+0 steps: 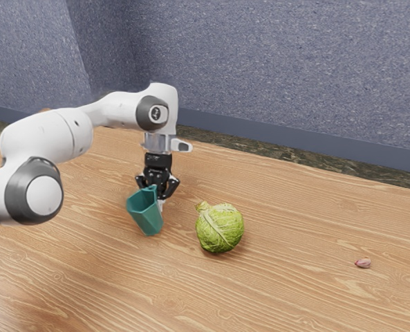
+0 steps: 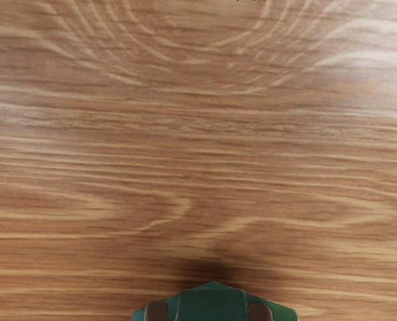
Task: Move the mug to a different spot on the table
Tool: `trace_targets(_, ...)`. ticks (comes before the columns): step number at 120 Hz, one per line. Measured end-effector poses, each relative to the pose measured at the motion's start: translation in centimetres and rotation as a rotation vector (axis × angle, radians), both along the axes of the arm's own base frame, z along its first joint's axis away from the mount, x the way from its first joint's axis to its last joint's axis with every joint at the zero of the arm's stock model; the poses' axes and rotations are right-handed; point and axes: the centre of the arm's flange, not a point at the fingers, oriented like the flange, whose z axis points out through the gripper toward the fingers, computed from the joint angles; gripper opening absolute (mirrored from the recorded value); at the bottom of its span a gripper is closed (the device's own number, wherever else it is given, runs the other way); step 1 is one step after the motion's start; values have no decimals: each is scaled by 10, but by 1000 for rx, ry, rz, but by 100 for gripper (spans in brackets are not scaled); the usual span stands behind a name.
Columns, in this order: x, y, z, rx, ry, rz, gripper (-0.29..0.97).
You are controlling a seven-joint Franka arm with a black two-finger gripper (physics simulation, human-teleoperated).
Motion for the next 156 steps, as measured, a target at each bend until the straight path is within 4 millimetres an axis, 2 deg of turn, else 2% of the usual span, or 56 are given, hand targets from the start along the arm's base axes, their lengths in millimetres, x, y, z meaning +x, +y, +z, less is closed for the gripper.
trace_targets(16, 1, 1, -5, 23, 5, 48, -11)
trace_targets(34, 8, 6, 7, 48, -28, 101, -11)
trace_targets(54, 10, 7, -2, 69, -36, 138, -11)
trace_targets(88, 13, 1, -3, 82, -47, 190, 41)
trace_targets(103, 17, 5, -3, 90, -73, 215, 53)
trace_targets(122, 27, 18, -1, 166, -159, 221, 61)
trace_targets(128, 30, 23, 6, 189, -196, 220, 62)
trace_targets(132, 33, 25, 18, 201, -227, 220, 63)
trace_targets(144, 38, 22, 67, 223, -317, 209, 65)
trace_targets(150, 33, 19, 94, 225, -343, 201, 66)
trace_targets(156, 27, 10, 113, 222, -355, 184, 66)
